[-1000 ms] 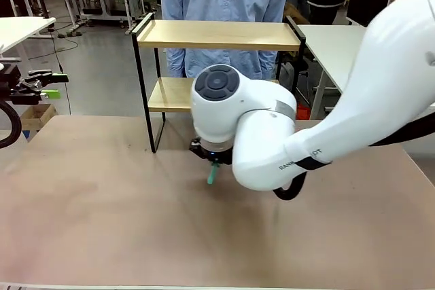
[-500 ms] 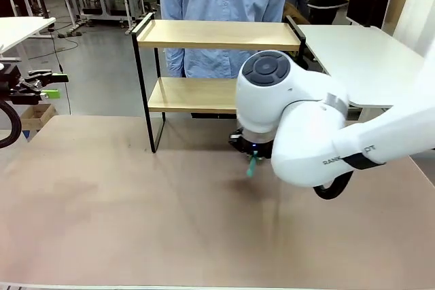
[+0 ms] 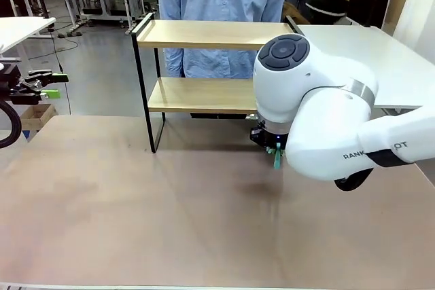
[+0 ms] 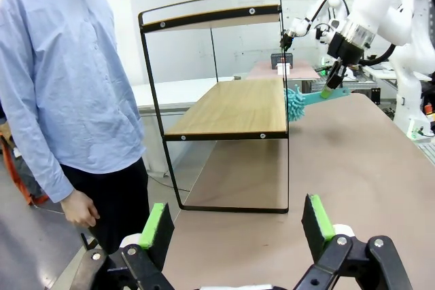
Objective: Clean the shelf.
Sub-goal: Clean the specific section of the Shelf indicated by the human with the Duster.
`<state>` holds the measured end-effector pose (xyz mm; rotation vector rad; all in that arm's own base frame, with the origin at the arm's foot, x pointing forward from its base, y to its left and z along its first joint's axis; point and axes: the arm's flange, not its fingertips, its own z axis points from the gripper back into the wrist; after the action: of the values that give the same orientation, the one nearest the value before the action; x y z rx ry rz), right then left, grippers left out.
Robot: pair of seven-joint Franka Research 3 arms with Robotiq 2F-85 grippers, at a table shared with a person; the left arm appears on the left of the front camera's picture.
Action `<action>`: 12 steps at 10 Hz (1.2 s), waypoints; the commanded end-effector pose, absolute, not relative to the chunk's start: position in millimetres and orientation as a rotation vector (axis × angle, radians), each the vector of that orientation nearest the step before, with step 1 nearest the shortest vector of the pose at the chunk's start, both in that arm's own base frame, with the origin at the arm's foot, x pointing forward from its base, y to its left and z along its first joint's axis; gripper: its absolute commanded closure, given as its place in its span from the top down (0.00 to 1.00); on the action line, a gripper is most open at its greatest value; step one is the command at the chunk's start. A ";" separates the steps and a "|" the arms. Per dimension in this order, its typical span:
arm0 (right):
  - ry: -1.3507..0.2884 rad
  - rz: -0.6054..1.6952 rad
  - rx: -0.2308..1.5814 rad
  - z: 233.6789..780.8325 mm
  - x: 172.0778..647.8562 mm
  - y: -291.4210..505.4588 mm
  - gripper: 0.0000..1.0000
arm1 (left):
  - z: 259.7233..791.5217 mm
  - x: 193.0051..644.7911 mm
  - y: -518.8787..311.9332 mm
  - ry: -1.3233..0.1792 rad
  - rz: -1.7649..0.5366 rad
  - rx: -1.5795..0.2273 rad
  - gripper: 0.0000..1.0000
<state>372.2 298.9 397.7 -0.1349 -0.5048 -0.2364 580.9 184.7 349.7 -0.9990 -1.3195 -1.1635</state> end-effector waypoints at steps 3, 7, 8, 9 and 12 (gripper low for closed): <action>-0.473 -0.282 -0.141 388.6 379.9 290.4 0.12 | 352.3 580.1 182.9 -1.325 -1.172 -0.995 1.00; -0.528 -0.105 -0.025 425.4 347.2 292.0 0.12 | 352.3 580.1 182.9 -1.325 -1.172 -0.995 1.00; -0.518 -0.051 0.012 432.5 340.1 288.6 0.12 | 352.3 580.1 182.9 -1.325 -1.172 -0.995 1.00; -0.512 -0.015 0.040 439.2 335.0 285.4 0.12 | 352.3 580.1 182.9 -1.325 -1.172 -0.995 1.00; -0.438 0.150 0.123 456.0 323.6 277.6 0.12 | 352.3 580.1 182.9 -1.325 -1.172 -0.995 1.00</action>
<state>330.6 295.9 441.5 0.0765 -0.4909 0.0656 580.9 184.7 349.7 -0.9990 -1.3195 -1.1636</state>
